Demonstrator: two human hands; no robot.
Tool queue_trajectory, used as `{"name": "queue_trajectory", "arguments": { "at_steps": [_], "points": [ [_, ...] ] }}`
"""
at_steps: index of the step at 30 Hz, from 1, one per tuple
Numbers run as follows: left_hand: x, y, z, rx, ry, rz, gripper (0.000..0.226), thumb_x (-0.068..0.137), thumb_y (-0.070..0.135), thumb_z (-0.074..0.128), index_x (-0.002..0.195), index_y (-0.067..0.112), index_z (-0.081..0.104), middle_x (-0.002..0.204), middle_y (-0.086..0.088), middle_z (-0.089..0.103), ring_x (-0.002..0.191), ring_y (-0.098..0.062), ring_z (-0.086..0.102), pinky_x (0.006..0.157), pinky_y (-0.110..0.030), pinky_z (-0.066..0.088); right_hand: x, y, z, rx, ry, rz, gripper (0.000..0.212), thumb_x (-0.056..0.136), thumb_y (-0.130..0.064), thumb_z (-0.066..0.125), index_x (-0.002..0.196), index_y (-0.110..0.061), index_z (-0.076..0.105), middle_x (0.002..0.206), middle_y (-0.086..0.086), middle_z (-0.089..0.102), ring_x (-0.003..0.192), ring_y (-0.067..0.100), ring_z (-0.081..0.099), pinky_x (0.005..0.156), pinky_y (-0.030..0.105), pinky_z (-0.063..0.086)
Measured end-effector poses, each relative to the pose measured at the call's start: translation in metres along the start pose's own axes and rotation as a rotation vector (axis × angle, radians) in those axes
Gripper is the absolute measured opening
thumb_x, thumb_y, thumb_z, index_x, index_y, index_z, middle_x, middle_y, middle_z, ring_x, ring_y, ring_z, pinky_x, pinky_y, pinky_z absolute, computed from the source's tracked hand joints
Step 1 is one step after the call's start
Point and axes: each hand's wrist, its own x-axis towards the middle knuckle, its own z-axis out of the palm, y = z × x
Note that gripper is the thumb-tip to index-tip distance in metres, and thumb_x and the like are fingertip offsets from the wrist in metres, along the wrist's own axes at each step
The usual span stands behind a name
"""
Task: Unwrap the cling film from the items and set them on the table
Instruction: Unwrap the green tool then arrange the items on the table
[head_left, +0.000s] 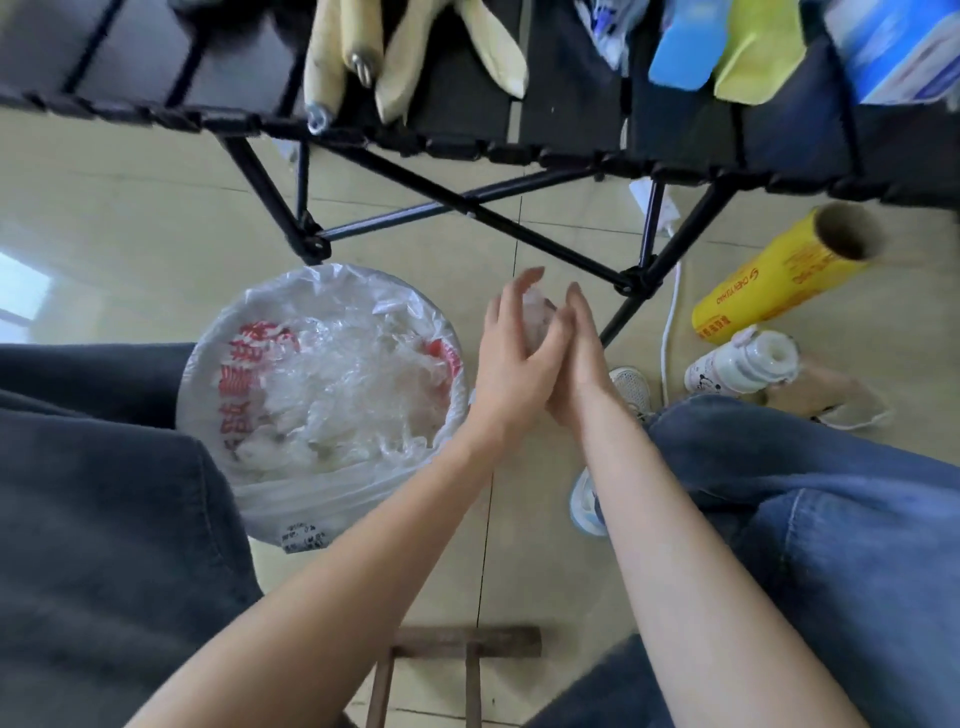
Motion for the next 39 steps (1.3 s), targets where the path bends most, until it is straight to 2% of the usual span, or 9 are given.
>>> {"name": "queue_trajectory", "arguments": {
  "at_steps": [6, 9, 12, 17, 23, 27, 31, 34, 39],
  "points": [
    [0.005, 0.033, -0.048, 0.101, 0.04, 0.13, 0.026, 0.09, 0.009, 0.049, 0.105, 0.029, 0.054, 0.106, -0.006, 0.06, 0.096, -0.018, 0.062, 0.081, -0.038, 0.054, -0.024, -0.013, 0.041, -0.58, -0.122, -0.099, 0.057, 0.099, -0.058, 0.013, 0.107, -0.033, 0.064, 0.094, -0.004, 0.072, 0.099, 0.021, 0.066, 0.095, 0.037, 0.049],
    [0.009, 0.048, -0.077, 0.072, 0.088, 0.136, 0.029, 0.088, 0.004, 0.046, 0.097, 0.03, 0.055, 0.095, 0.001, 0.063, 0.084, -0.011, 0.063, 0.072, -0.029, 0.054, -0.035, -0.018, 0.055, -0.74, -0.196, -0.099, 0.052, 0.096, -0.064, 0.012, 0.114, -0.044, 0.056, 0.091, -0.003, 0.066, 0.07, 0.013, 0.061, 0.08, 0.032, 0.048],
    [0.014, 0.062, -0.106, 0.043, 0.144, 0.152, 0.025, 0.092, 0.001, 0.045, 0.099, 0.023, 0.055, 0.097, 0.012, 0.06, 0.081, 0.007, 0.056, 0.07, -0.011, 0.047, -0.044, -0.017, 0.067, -0.858, -0.308, -0.057, 0.051, 0.094, -0.066, 0.03, 0.133, -0.036, 0.04, 0.101, 0.001, 0.061, 0.076, 0.012, 0.059, 0.09, 0.038, 0.05],
    [0.019, 0.076, -0.166, 0.14, 0.105, 0.22, 0.017, 0.097, 0.012, 0.046, 0.108, 0.024, 0.053, 0.115, 0.003, 0.053, 0.105, -0.006, 0.051, 0.093, -0.023, 0.043, -0.053, -0.01, 0.092, -0.885, -0.374, -0.143, 0.051, 0.088, -0.011, 0.065, 0.129, -0.03, 0.041, 0.092, 0.004, 0.062, 0.064, 0.015, 0.055, 0.064, 0.026, 0.048],
    [0.012, 0.049, -0.222, 0.539, -0.345, 0.027, 0.039, 0.093, 0.014, 0.053, 0.127, 0.028, 0.04, 0.128, 0.004, 0.031, 0.102, -0.019, 0.046, 0.077, -0.025, 0.045, -0.025, 0.018, 0.12, -1.042, -0.148, -0.431, 0.014, 0.087, -0.005, 0.062, 0.094, -0.016, 0.066, 0.086, 0.002, 0.065, 0.08, 0.021, 0.065, 0.08, 0.039, 0.056],
    [0.01, 0.002, -0.233, 0.995, -0.51, 0.112, 0.053, 0.095, 0.021, 0.055, 0.142, 0.019, 0.032, 0.149, -0.002, 0.023, 0.12, -0.023, 0.047, 0.098, -0.029, 0.04, -0.005, 0.054, 0.117, -1.383, -0.16, -0.404, 0.027, 0.092, -0.006, 0.052, 0.108, -0.018, 0.07, 0.105, -0.006, 0.068, 0.094, 0.008, 0.06, 0.085, 0.02, 0.046],
    [0.006, -0.028, -0.234, 1.36, -0.584, 0.033, 0.062, 0.1, 0.031, 0.043, 0.152, 0.021, 0.01, 0.161, -0.002, -0.002, 0.148, -0.024, 0.001, 0.119, -0.048, 0.01, 0.005, 0.076, 0.101, -1.686, -0.28, -0.273, 0.046, 0.095, -0.002, 0.036, 0.133, -0.02, 0.056, 0.146, -0.009, 0.045, 0.137, 0.014, 0.037, 0.105, 0.02, 0.023],
    [0.007, -0.036, -0.234, 1.527, -0.628, -0.021, 0.065, 0.099, 0.038, 0.045, 0.152, 0.023, 0.011, 0.161, -0.005, -0.008, 0.148, -0.026, -0.01, 0.118, -0.054, 0.004, 0.004, 0.085, 0.093, -1.914, -0.394, -0.193, 0.065, 0.09, 0.005, 0.032, 0.146, -0.027, 0.04, 0.157, -0.014, 0.023, 0.147, 0.015, 0.012, 0.117, 0.038, 0.009],
    [0.006, -0.038, -0.232, 1.518, -0.65, -0.113, 0.076, 0.094, 0.038, 0.053, 0.153, 0.026, 0.008, 0.16, -0.007, -0.014, 0.147, -0.028, -0.014, 0.117, -0.055, -0.001, 0.003, 0.08, 0.096, -1.917, -0.412, -0.221, 0.073, 0.083, 0.014, 0.03, 0.141, -0.026, 0.046, 0.156, -0.012, 0.028, 0.145, 0.013, 0.013, 0.118, 0.043, 0.009]
  ]
}}
